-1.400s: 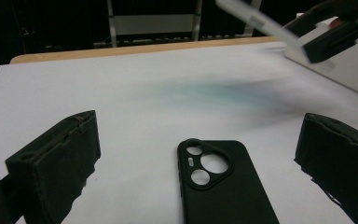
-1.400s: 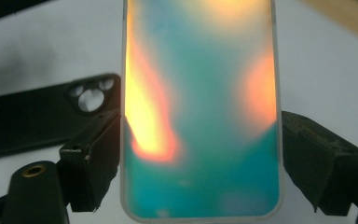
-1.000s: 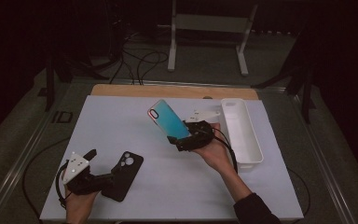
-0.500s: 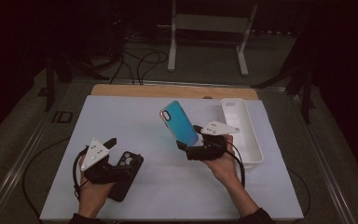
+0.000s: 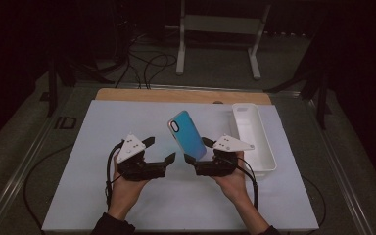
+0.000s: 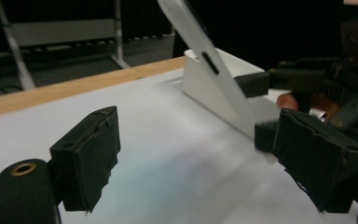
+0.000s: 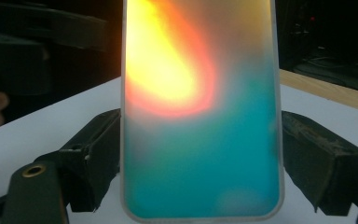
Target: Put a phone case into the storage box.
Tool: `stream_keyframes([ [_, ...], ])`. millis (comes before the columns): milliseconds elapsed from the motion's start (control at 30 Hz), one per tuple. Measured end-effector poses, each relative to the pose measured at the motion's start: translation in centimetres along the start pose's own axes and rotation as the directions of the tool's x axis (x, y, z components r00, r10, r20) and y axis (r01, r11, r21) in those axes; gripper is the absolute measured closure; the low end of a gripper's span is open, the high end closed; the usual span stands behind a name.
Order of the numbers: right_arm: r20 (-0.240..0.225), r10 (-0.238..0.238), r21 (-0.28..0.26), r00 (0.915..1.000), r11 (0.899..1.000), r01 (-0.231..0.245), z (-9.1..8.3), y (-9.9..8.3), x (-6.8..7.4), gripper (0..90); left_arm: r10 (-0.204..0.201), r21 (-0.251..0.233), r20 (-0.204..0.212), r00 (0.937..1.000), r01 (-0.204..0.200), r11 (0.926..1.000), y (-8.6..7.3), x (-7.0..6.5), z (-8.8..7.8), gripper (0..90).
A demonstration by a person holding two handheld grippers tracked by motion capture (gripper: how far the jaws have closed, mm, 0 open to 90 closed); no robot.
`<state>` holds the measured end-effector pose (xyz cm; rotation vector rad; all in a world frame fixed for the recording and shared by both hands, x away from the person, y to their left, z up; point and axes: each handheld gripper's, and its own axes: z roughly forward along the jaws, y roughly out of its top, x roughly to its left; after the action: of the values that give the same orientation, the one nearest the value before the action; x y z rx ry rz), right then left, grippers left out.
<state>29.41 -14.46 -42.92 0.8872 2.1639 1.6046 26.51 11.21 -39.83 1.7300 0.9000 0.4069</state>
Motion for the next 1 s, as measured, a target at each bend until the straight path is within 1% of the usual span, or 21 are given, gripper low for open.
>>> stream_keyframes([
  [33, 0.000, 0.000, 0.000, 1.0000, 1.000, 0.000, 0.0, 0.0, 0.0, 16.9, 0.000, 0.000, 0.000, 1.0000, 0.000, 1.0000, 0.0, 0.0, 0.0, 18.7],
  [67, -0.005, -0.014, 0.002, 0.9999, 1.000, 0.014, 0.1, 0.0, 0.3, 16.9, -0.029, 0.009, 0.001, 0.9996, 0.029, 0.9995, 0.2, -0.2, 0.7, 22.0],
  [133, -0.001, -0.025, 0.000, 0.9997, 1.000, 0.025, 0.1, 0.0, 0.5, 16.9, -0.048, 0.004, 0.028, 0.9985, 0.047, 0.9989, 0.3, -0.3, 1.1, 25.2],
  [200, -0.004, -0.031, -0.001, 0.9995, 1.000, 0.031, 0.1, 0.0, 0.7, 16.9, -0.052, 0.003, 0.035, 0.9980, 0.052, 0.9986, 0.3, -0.4, 1.3, 30.1],
  [233, -0.004, -0.034, -0.004, 0.9994, 0.999, 0.034, 0.2, 0.0, 0.8, 16.9, -0.052, 0.003, 0.035, 0.9980, 0.052, 0.9986, 0.3, -0.4, 1.3, 30.1],
  [267, -0.006, -0.043, -0.009, 0.9991, 0.999, 0.043, 0.2, 0.0, 1.0, 16.9, -0.073, 0.004, 0.058, 0.9956, 0.073, 0.9973, 0.4, -0.6, 1.8, 37.3],
  [333, -0.005, -0.047, -0.014, 0.9989, 0.999, 0.047, 0.3, 0.0, 1.3, 16.9, -0.086, 0.004, 0.077, 0.9933, 0.086, 0.9963, 0.4, -0.6, 2.0, 46.4],
  [367, -0.005, -0.047, -0.014, 0.9989, 0.999, 0.047, 0.3, 0.0, 1.3, 16.9, -0.086, 0.004, 0.077, 0.9933, 0.086, 0.9963, 0.4, -0.6, 2.0, 50.1],
  [400, 0.001, -0.051, -0.020, 0.9987, 0.998, 0.051, 0.4, -0.1, 1.6, 16.9, -0.097, 0.008, 0.110, 0.9892, 0.097, 0.9953, 0.4, -0.7, 2.3, 53.7],
  [467, 0.005, -0.058, -0.028, 0.9983, 0.998, 0.058, 0.5, 0.0, 1.8, 16.9, -0.086, 0.017, 0.124, 0.9886, 0.084, 0.9963, 0.4, -1.0, 2.7, 57.9],
  [533, 0.004, -0.061, -0.033, 0.9981, 0.998, 0.061, 0.6, 0.0, 2.1, 16.9, -0.087, 0.024, 0.108, 0.9904, 0.085, 0.9961, 0.3, -1.2, 2.9, 61.4],
  [600, 0.004, -0.067, -0.036, 0.9977, 0.997, 0.067, 0.7, 0.0, 2.2, 16.9, -0.105, 0.019, 0.107, 0.9887, 0.104, 0.9944, 0.2, -1.1, 3.0, 68.5],
  [667, 0.011, -0.072, -0.038, 0.9973, 0.997, 0.073, 0.8, -0.1, 2.4, 16.8, -0.112, 0.018, 0.108, 0.9878, 0.110, 0.9937, 0.2, -1.0, 3.1, 73.6],
  [733, 0.016, -0.076, -0.045, 0.9970, 0.996, 0.077, 0.8, -0.1, 2.5, 16.8, -0.114, 0.014, 0.115, 0.9868, 0.113, 0.9935, 0.2, -1.0, 3.1, 76.0],
  [767, 0.009, -0.071, -0.044, 0.9975, 0.997, 0.071, 0.8, -0.1, 2.5, 16.8, -0.114, 0.009, 0.120, 0.9862, 0.114, 0.9935, 0.2, -1.0, 3.1, 77.7],
  [800, 0.005, -0.064, -0.042, 0.9980, 0.997, 0.064, 0.9, -0.1, 2.5, 16.8, -0.109, 0.009, 0.119, 0.9869, 0.109, 0.9940, 0.2, -1.1, 3.1, 78.5],
  [867, -0.006, -0.070, -0.030, 0.9975, 0.997, 0.070, 1.0, -0.1, 2.4, 16.8, -0.097, 0.010, 0.126, 0.9873, 0.097, 0.9953, 0.1, -1.1, 3.0, 80.0],
  [900, -0.017, -0.068, -0.025, 0.9975, 0.997, 0.068, 1.0, -0.1, 2.3, 16.8, -0.083, 0.012, 0.124, 0.9888, 0.082, 0.9966, 0.1, -1.2, 3.0, 80.3],
  [933, -0.027, -0.064, -0.021, 0.9976, 0.998, 0.064, 1.1, -0.1, 2.3, 16.8, -0.083, 0.012, 0.124, 0.9888, 0.082, 0.9966, 0.1, -1.2, 3.0, 80.5],
  [1000, -0.037, -0.066, -0.008, 0.9971, 0.998, 0.066, 1.1, -0.2, 2.1, 16.7, -0.069, 0.022, 0.118, 0.9906, 0.067, 0.9975, 0.0, -1.3, 3.1, 80.8],
])
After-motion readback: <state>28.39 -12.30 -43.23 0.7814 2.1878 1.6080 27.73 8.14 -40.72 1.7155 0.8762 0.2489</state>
